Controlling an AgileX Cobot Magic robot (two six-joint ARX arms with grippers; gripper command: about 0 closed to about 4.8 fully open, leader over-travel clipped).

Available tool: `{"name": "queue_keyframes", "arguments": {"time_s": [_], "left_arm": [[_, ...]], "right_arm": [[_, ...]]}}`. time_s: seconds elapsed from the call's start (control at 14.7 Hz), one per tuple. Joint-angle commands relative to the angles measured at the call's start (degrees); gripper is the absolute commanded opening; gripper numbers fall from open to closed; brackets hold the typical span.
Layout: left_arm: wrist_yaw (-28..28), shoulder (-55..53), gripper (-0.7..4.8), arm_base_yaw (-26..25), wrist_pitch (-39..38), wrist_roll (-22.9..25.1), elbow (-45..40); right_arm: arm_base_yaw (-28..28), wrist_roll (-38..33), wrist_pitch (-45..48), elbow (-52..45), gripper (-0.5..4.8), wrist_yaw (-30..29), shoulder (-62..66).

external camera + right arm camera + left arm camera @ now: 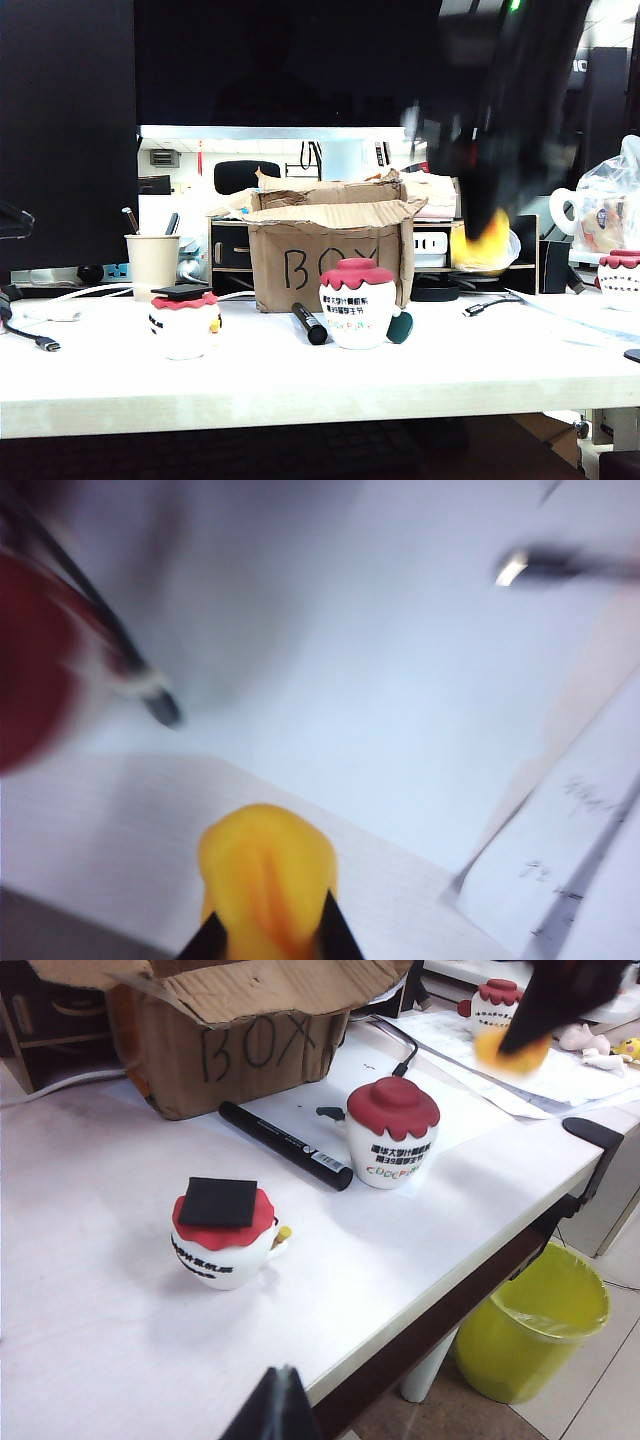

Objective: Put the doll that is least similar in color compared to the others into the paper box.

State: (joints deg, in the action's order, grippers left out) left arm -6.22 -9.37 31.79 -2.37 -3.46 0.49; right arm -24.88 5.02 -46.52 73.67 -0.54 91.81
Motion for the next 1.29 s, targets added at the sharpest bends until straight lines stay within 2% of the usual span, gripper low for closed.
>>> {"name": "queue_keyframes", "arguments": {"time_s": [0.07, 0.14, 0.34, 0.61, 0.75, 0.89, 0.95, 1.09, 1.16, 1.29], "left_arm": [[-0.22, 0.04, -0.05, -0.11, 0.74, 0.02, 0.04], [-0.2, 0.04, -0.05, -0.11, 0.72, 0.02, 0.04], [-0.22, 0.04, -0.05, -0.11, 0.72, 0.04, 0.04], [-0.2, 0.04, -0.05, -0.11, 0.74, 0.02, 0.04], [-0.22, 0.02, -0.05, -0.11, 0.72, 0.02, 0.04], [-0.22, 0.02, -0.05, -0.11, 0.74, 0.02, 0.04], [-0.22, 0.02, -0.05, -0.11, 0.72, 0.02, 0.04], [-0.22, 0.04, -0.05, -0.11, 0.74, 0.02, 0.04], [-0.22, 0.04, -0.05, -0.11, 0.74, 0.02, 0.04], [-0.22, 0.04, -0.05, -0.11, 0.74, 0.02, 0.04]], "right_arm": [[0.0, -1.75, 5.14, 0.24, 0.8, -4.92, -6.95], [0.0, -3.69, 12.31, 0.37, 0.81, -9.4, -8.55], [0.0, -6.73, 21.79, 4.68, 0.81, -11.65, -4.42], [0.07, -8.22, 23.8, 16.11, 0.81, -12.57, 7.82], [0.07, -8.22, 24.06, 22.62, 0.81, -11.08, 14.43], [0.13, -8.35, 23.12, 26.69, 1.12, -10.91, 18.01], [0.13, -8.48, 23.21, 27.15, 1.6, -10.82, 18.36], [0.13, -8.48, 22.8, 27.17, 1.86, -10.56, 18.29], [0.13, -8.48, 21.81, 27.17, 2.36, -10.56, 18.25], [0.13, -8.46, 19.21, 27.47, 2.42, -10.71, 18.21]]}}
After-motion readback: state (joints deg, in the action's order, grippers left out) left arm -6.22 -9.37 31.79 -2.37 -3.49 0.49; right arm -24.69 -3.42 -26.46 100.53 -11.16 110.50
